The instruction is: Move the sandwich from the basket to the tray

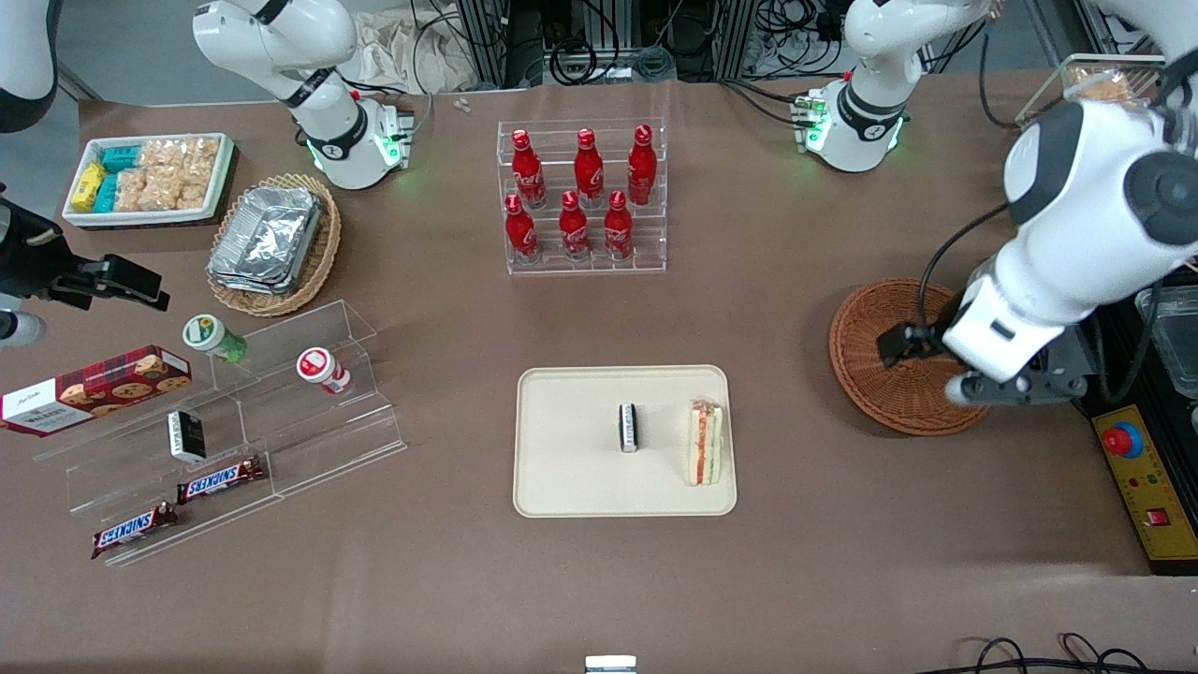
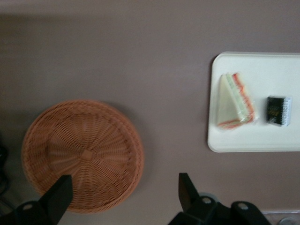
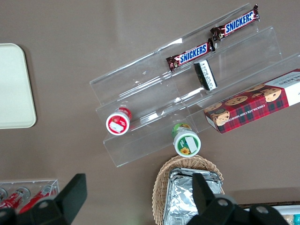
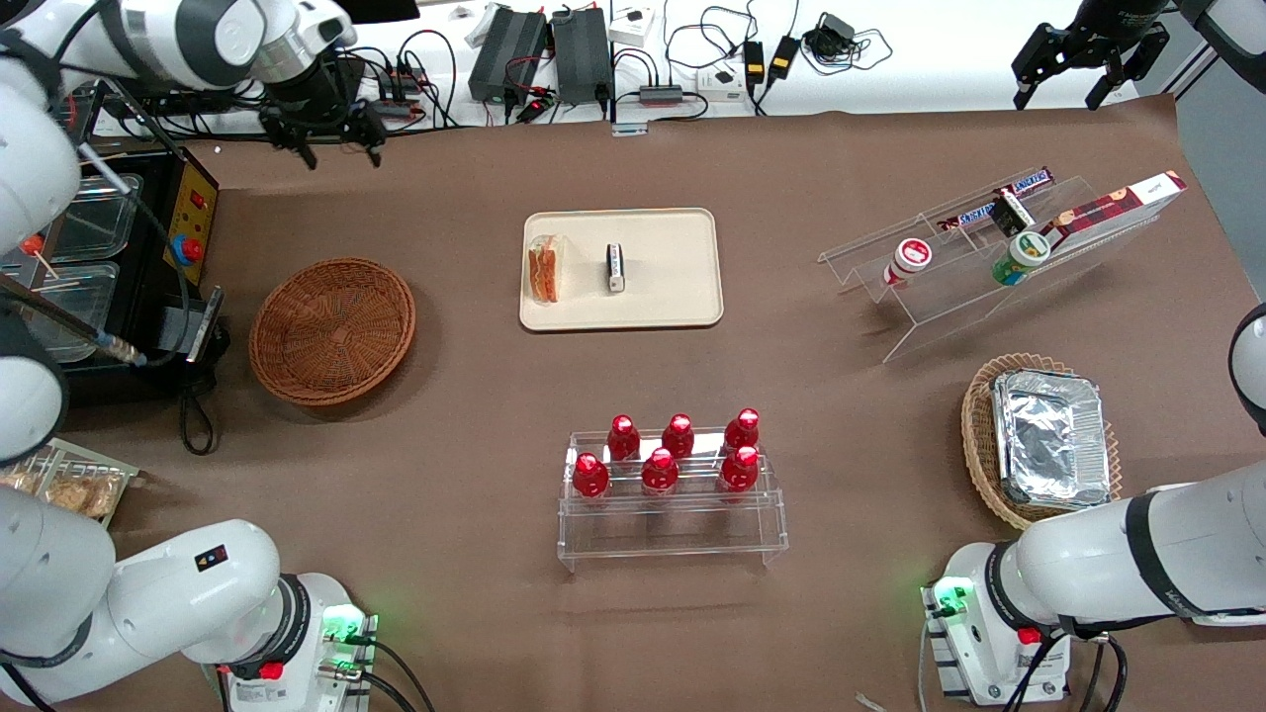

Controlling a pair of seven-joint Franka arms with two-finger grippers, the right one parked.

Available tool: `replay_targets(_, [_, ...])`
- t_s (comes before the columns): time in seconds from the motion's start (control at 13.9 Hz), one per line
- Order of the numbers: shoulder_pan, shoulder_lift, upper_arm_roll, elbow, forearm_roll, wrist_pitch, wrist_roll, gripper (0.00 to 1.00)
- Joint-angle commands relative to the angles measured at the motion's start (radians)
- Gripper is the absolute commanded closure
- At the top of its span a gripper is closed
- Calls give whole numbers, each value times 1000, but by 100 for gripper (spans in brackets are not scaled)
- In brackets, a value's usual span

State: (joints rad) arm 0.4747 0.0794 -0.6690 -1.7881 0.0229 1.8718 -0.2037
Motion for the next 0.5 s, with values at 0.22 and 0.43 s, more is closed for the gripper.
replay_targets(0.22, [53,-337,71,-254,-116,17,138,1])
replay_targets(0.43, [48,-233,52,-108,-104,-51,-17,1])
